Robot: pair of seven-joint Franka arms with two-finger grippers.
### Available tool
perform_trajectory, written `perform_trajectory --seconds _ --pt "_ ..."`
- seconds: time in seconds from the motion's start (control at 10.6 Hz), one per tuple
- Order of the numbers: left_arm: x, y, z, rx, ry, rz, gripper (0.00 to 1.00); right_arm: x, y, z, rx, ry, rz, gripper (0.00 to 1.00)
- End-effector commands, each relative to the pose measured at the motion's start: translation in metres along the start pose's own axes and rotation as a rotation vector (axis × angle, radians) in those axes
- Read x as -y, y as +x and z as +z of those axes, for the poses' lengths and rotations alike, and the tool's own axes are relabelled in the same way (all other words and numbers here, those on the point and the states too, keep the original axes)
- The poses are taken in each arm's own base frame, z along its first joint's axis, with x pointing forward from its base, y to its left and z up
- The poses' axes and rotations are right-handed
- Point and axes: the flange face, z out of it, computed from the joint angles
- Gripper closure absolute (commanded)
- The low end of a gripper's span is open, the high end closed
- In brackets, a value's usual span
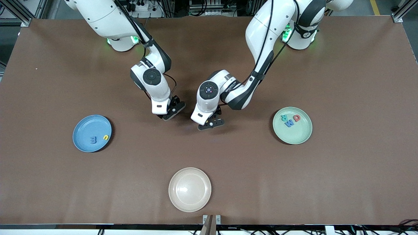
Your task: Sort upper and lower case letters into plates
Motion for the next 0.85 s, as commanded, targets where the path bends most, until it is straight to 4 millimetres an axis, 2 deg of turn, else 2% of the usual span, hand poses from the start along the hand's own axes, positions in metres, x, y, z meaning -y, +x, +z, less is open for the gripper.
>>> perform_trajectory --seconds 0.0,0.09,0.28,0.47,0.56,0.66,0.75 --pt "-0.006 -0.001 0.01 -0.039 0.0 -0.002 0.22 -0.001 -0.003 0.004 -0.001 -0.004 0.008 1.0" --pt "-0.006 -0.001 0.01 -0.038 -0.001 -0.003 0.53 -0.006 0.0 -0.004 -0.017 -0.009 0.045 1.0" --pt "-0.006 -0.001 0.011 -0.038 0.001 -0.002 0.66 -0.039 0.007 -0.026 -0.052 -0.023 0.126 1.0" --pt "-0.005 0.0 0.011 -0.038 0.001 -0.004 0.84 -0.089 0.01 -0.048 -0.096 -0.043 0.196 1.0" --pt "-0.005 0.0 0.011 -0.039 0.001 -0.002 0.95 -0.103 0.011 -0.057 -0.112 -0.05 0.218 1.0" --pt "-0.005 -0.001 0.012 -0.038 0.003 0.006 1.0 -0.125 0.005 -0.061 -0.113 -0.059 0.251 1.0" --pt "-0.003 0.006 0.007 -0.044 0.002 0.001 1.0 -0.157 -0.009 -0.062 -0.095 -0.07 0.283 1.0"
